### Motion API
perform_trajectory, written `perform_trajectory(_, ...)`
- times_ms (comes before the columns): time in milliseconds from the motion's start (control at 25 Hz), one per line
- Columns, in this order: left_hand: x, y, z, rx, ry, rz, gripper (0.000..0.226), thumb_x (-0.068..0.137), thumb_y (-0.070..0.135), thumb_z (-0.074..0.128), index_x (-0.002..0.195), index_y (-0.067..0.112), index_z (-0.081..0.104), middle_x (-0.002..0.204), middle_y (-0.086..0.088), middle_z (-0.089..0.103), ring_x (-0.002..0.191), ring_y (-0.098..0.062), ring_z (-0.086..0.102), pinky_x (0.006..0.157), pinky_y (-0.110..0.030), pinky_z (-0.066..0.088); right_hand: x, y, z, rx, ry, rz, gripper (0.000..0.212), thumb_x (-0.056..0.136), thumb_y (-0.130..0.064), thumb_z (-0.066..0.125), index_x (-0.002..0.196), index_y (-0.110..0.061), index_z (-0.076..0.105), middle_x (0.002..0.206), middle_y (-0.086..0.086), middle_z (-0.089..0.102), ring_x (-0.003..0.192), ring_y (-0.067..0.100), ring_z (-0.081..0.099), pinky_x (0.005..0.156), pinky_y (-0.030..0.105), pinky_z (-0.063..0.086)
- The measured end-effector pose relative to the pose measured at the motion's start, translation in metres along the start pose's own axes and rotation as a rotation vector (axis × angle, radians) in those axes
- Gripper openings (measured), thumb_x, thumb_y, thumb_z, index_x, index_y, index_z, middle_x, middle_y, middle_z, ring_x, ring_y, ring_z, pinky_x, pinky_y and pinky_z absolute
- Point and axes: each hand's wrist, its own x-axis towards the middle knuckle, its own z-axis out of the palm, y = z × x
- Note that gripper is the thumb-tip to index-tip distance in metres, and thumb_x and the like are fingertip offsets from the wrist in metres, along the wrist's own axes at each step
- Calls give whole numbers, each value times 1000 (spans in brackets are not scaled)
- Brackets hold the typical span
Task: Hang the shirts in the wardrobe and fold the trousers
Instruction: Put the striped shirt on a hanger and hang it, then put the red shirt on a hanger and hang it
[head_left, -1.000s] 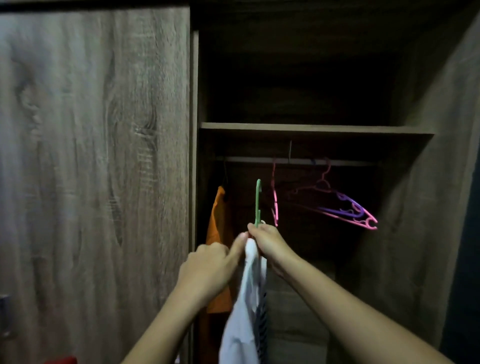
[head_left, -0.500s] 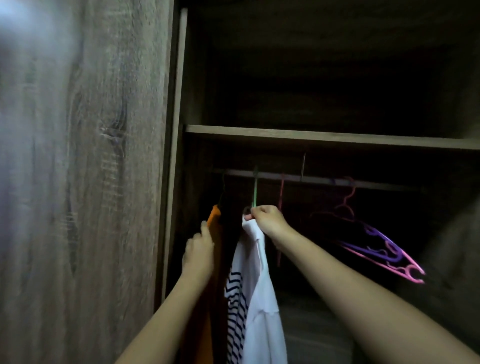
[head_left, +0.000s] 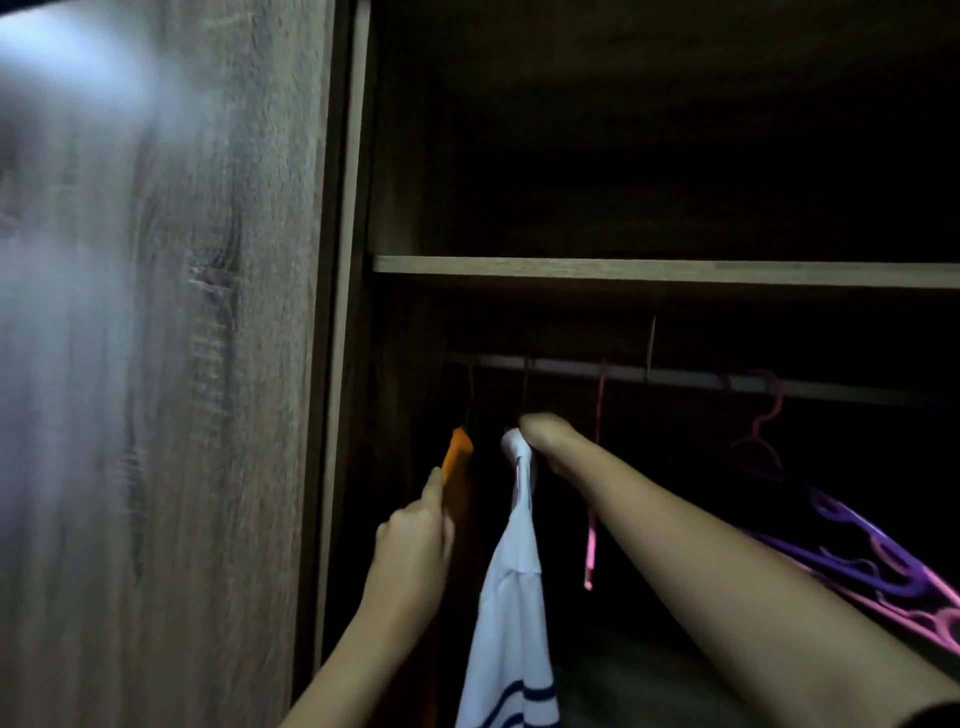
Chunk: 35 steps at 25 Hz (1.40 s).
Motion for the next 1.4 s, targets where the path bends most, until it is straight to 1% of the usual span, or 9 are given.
perform_trajectory(80,-1,0,-2,7,1,13,55,99,19,40,149,19,17,81,8,53,67,-2,52,67,-15,45,8,5,8,-86,-37,-7,34,96,-9,38,122,8,53,130,24,53,121,33,50,75,26,40)
perform_trajectory(240,-2,-2,-1,44,2,13,55,99,20,39,149,19,17,78,10,51,64,-1,51,63,-13,44,14,7,13,-79,-20,14,37,97,-17,40,123,7,51,129,22,54,119,33,52,83,32,42)
perform_trajectory(440,-23,0,-9,215,-29,3,58,99,34,35,149,14,13,112,-5,61,97,-20,63,82,-32,48,-15,9,0,-179,262,-82,42,91,-38,47,113,-4,59,117,17,62,108,34,58,76,29,43)
perform_trajectory(600,-66,-19,-46,178,178,202,49,89,31,38,124,2,56,91,-11,72,74,-26,70,59,-33,56,-81,-12,15,42,439,-361,18,83,-28,55,98,-23,63,85,-4,67,92,22,63,72,26,41)
perform_trajectory(680,-87,-38,-69,103,257,177,44,85,31,40,113,6,64,89,-9,73,74,-22,71,61,-29,55,-116,-22,36,103,430,-483,10,81,-25,56,86,-24,65,69,-7,63,77,15,63,67,23,41)
perform_trajectory(840,-145,-100,-136,61,329,-26,36,84,30,42,101,11,67,87,-3,73,74,-18,70,69,-19,43,-185,-51,131,161,262,-548,5,78,-21,59,74,-21,62,54,-7,57,63,15,60,66,30,44)
perform_trajectory(1000,-215,-195,-192,249,230,-242,40,83,31,41,102,7,66,92,-14,72,81,-30,69,70,-32,50,-232,-76,243,144,14,-540,5,75,-19,60,72,-22,62,56,-7,56,60,13,56,65,26,43)
perform_trajectory(1200,-313,-327,-266,463,73,-529,39,91,19,49,123,-1,55,126,-21,59,116,-34,56,98,-40,42,-286,-110,360,122,-237,-548,6,78,-17,62,81,-18,67,65,-4,60,67,13,58,69,26,43)
perform_trajectory(1400,-373,-403,-287,627,-199,-646,60,96,47,31,146,13,29,154,-7,28,143,-24,21,111,-46,26,-317,-122,460,13,-365,-638,30,86,-26,59,110,-9,62,110,12,64,105,27,59,92,33,43)
